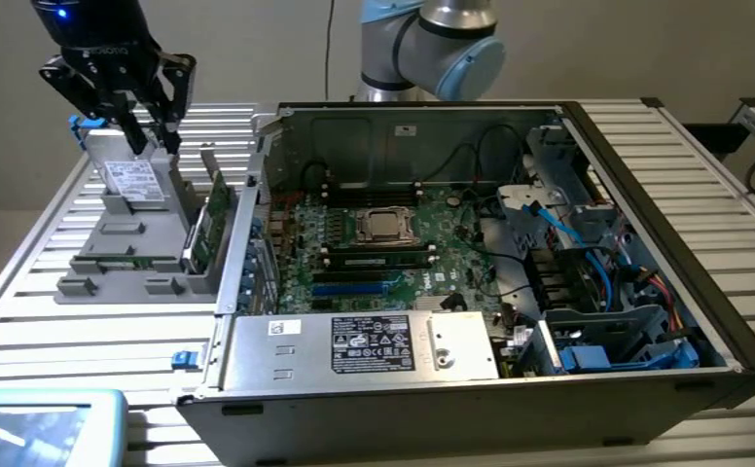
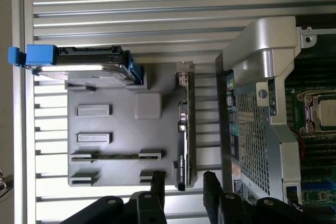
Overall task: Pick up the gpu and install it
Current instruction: 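Pick up the gpu and move the gpu toward the slot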
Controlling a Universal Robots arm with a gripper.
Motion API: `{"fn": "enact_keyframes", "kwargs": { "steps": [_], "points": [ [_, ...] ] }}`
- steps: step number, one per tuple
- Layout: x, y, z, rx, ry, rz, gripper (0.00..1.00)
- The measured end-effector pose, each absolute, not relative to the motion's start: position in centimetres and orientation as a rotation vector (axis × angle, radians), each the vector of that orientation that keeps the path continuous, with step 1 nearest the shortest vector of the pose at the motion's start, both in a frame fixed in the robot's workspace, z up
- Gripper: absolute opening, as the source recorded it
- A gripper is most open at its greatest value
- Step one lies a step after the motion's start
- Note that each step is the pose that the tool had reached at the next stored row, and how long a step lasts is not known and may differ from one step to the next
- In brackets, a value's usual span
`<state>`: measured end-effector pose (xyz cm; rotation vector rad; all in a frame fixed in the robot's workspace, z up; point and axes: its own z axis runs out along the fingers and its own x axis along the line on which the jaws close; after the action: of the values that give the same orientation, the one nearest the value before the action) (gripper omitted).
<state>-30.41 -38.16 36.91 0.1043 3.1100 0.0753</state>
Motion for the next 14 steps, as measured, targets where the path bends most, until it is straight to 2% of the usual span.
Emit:
{"fn": "enact_keyframes", "kwargs": {
  "steps": [10, 14],
  "points": [
    [-30.7, -38.0, 35.3, 0.104, 3.102, 0.077, 0.44],
    [-30.7, -38.0, 34.9, 0.104, 3.099, 0.102, 0.44]
  ]
}}
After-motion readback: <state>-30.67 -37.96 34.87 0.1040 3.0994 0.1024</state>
